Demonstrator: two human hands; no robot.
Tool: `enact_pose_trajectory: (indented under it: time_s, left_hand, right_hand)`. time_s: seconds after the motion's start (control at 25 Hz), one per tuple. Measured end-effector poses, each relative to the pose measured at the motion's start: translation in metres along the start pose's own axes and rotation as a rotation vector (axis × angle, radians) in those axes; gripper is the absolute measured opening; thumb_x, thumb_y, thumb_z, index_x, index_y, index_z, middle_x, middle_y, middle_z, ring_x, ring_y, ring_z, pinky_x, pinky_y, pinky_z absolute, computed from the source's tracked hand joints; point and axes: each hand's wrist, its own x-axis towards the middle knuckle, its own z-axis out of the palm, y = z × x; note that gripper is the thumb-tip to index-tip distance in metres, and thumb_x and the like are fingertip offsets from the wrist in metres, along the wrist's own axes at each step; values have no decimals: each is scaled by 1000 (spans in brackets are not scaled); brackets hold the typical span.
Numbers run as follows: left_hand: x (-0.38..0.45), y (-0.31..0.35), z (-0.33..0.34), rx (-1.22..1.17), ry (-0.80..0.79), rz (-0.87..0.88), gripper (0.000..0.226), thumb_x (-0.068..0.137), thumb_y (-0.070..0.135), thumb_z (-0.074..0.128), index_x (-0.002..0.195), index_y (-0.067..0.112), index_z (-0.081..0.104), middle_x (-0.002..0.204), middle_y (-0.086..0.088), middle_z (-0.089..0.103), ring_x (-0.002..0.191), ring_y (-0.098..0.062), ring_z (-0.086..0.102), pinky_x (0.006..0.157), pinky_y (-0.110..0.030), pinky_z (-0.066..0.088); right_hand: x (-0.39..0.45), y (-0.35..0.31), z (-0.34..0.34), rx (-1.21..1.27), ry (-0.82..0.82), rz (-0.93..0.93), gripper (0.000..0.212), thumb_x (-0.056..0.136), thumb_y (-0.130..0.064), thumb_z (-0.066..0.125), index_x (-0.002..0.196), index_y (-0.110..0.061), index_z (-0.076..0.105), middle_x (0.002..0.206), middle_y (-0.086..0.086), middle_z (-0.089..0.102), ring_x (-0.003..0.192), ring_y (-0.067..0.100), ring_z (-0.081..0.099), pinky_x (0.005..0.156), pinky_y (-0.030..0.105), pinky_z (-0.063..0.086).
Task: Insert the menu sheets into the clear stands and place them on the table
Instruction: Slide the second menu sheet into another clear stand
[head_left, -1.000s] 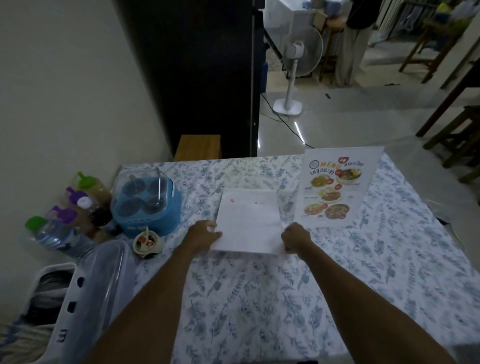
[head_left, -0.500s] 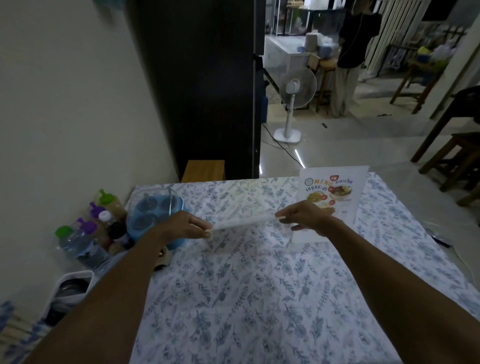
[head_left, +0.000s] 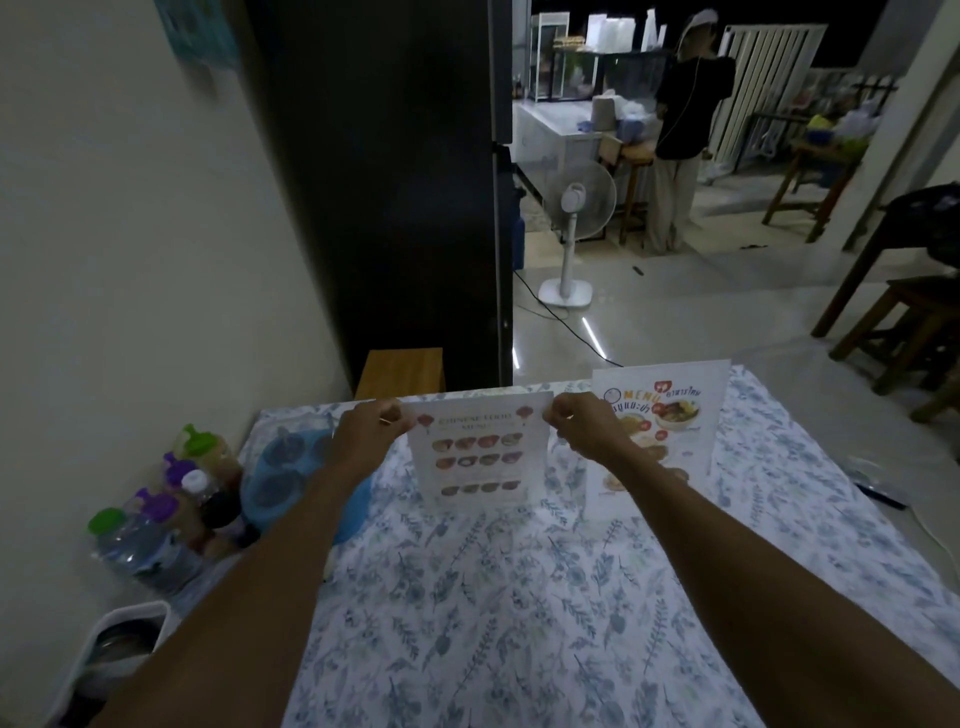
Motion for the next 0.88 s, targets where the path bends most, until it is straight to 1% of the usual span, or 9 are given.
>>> enact_pose_trajectory:
  time_s: [0.08, 0.12, 0.28, 0.4, 0.48, 0.56, 0.68, 0.76, 0.88]
  left_hand:
    - [10, -3, 10, 15, 50, -28, 16, 89, 32, 70, 94, 16, 71, 91, -1, 75, 86, -21, 70, 75, -39, 55]
    - [15, -4, 14, 0, 66, -43, 17, 89, 33, 69, 96, 18, 70, 93, 0, 74, 87, -20, 70, 75, -41, 56]
    - [36, -8, 23, 33, 111, -95, 27, 88, 40, 69, 101, 17, 68, 97, -4, 75, 88, -24, 69, 79, -49, 57]
    - [52, -8, 27, 79, 97, -138, 30, 88, 43, 67, 106, 18, 65, 102, -3, 74, 92, -26, 69, 80, -47, 57]
    - [61, -11, 29, 47, 76, -150, 29, 89, 39, 68, 108, 17, 65, 105, -4, 73, 94, -24, 68, 81, -44, 57]
    - [67, -14, 30, 31, 63, -153, 27, 89, 34, 69, 109, 15, 66, 107, -4, 73, 92, -20, 66, 78, -38, 53]
    - [73, -13, 33, 41, 62, -169, 26, 89, 28, 70, 111, 14, 64, 108, -4, 72, 89, -17, 62, 73, -32, 46]
    - [73, -9, 36, 52, 50, -178, 28, 90, 27, 68, 114, 13, 62, 110, -6, 71, 94, -21, 66, 73, -31, 46]
    - [73, -6, 35, 87, 2, -188, 32, 91, 27, 67, 119, 15, 57, 113, -7, 71, 99, -25, 68, 76, -34, 51]
  right_hand:
    - [14, 0, 11, -56, 65, 13, 21, 100, -25, 52, 82, -18, 61, 85, 5, 67, 77, 27, 67, 72, 39, 58]
    - [21, 1, 16, -68, 87, 29, 19, 100, -24, 50, 83, -20, 58, 84, 2, 66, 77, 25, 66, 71, 40, 58]
    - [46, 3, 32, -60, 132, 91, 17, 100, -24, 47, 102, -14, 60, 92, 5, 70, 79, 23, 65, 73, 44, 58]
    - [65, 5, 43, -56, 129, 129, 20, 100, -25, 45, 113, -14, 56, 93, 8, 70, 79, 25, 67, 73, 47, 60]
    - [73, 5, 49, -32, 131, 144, 18, 100, -22, 45, 113, -14, 54, 94, 9, 70, 79, 24, 68, 72, 47, 61]
    - [76, 6, 51, -30, 136, 159, 17, 100, -20, 45, 113, -14, 54, 93, 9, 69, 79, 25, 68, 71, 47, 61]
    - [80, 5, 54, -81, 128, 171, 16, 99, -18, 45, 112, -12, 52, 92, 10, 68, 78, 26, 67, 71, 46, 61]
    - [81, 6, 55, -147, 101, 173, 14, 98, -14, 46, 111, -11, 52, 92, 9, 67, 78, 25, 66, 69, 41, 60]
    - [71, 18, 66, -236, -26, 219, 14, 94, -9, 46, 105, -10, 56, 96, 10, 66, 83, 25, 65, 70, 36, 56]
